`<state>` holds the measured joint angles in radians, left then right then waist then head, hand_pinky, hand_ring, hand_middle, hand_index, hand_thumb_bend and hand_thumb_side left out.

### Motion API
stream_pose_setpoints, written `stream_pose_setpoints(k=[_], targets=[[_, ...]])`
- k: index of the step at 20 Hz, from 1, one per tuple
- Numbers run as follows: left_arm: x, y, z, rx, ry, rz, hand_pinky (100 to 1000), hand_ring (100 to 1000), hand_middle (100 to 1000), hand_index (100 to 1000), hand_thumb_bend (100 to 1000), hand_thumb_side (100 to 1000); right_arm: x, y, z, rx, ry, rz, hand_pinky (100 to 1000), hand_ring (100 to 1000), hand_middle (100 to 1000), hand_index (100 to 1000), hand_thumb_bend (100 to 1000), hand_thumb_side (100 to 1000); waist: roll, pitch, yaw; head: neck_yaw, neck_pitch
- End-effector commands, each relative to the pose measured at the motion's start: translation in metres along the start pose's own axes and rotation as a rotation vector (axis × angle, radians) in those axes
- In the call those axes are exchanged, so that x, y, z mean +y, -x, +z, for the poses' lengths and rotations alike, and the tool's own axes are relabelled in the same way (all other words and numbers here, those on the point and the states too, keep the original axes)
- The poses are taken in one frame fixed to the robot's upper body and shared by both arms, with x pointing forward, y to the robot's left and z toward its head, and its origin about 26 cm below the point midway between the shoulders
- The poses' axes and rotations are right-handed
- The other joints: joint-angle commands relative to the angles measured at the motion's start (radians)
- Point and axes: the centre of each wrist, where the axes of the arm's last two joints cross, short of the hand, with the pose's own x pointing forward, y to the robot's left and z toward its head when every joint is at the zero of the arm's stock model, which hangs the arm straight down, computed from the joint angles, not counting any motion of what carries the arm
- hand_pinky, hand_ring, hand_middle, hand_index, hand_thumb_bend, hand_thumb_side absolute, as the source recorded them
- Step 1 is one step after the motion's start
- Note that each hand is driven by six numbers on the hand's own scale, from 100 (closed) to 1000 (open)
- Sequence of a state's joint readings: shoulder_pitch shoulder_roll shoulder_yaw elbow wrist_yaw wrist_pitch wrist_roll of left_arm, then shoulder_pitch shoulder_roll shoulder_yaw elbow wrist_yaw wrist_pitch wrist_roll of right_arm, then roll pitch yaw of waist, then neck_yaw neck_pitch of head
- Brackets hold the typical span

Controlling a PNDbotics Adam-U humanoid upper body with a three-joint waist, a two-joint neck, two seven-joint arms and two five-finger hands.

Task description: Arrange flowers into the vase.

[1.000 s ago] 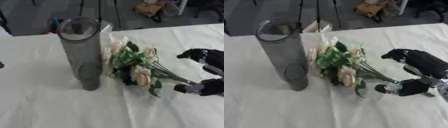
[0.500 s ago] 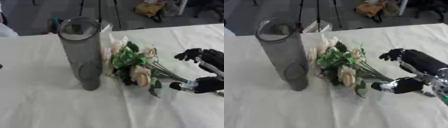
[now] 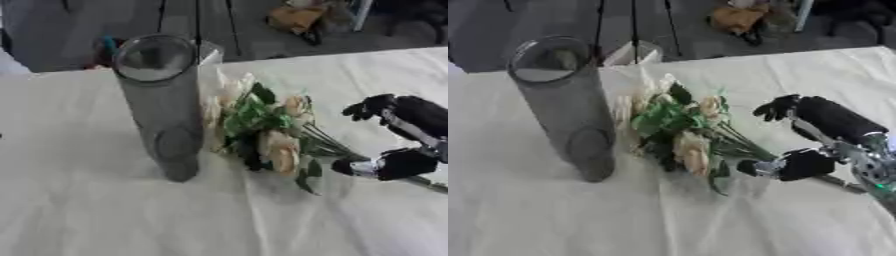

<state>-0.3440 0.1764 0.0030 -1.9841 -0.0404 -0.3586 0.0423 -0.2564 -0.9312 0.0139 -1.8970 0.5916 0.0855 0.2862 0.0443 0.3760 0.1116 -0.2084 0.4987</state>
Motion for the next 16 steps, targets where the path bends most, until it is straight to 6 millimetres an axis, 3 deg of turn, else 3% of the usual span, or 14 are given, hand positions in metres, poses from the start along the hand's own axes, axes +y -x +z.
stream_pose_setpoints(k=[1,3,6,12,16], targets=[[-0.001,-0.005,-0.006,-0.029,0.021,0.001,585,584,779,911,100,1000,-0.005,0.006,-0.002,0.004,0.02,0.004,602,733,679,848,627,767,-0.009,-0.016,0.002,-0.006,-0.012],[-0.001,-0.005,-0.006,-0.029,0.021,0.001,585,584,779,911,100,1000,-0.004,0.007,-0.003,0.004,0.022,0.003,602,733,679,848,627,767,-0.009,-0.016,0.002,-0.007,-0.012],[-0.002,-0.005,-0.005,-0.029,0.021,0.003,583,584,780,911,100,1000,0.0,0.011,-0.005,0.018,0.019,0.007,603,735,671,839,613,662,-0.008,-0.007,0.01,-0.014,-0.016],[-0.003,-0.005,-0.005,-0.029,0.023,0.004,583,583,781,911,100,1000,0.008,0.02,-0.009,0.032,0.048,0.061,596,724,662,825,550,623,-0.007,-0.001,0.015,-0.017,-0.018],[-0.003,-0.005,-0.005,-0.028,0.025,0.006,582,583,781,911,100,1000,0.013,0.022,-0.01,0.021,0.061,0.093,590,720,653,821,558,607,-0.006,0.0,0.017,-0.019,-0.018]])
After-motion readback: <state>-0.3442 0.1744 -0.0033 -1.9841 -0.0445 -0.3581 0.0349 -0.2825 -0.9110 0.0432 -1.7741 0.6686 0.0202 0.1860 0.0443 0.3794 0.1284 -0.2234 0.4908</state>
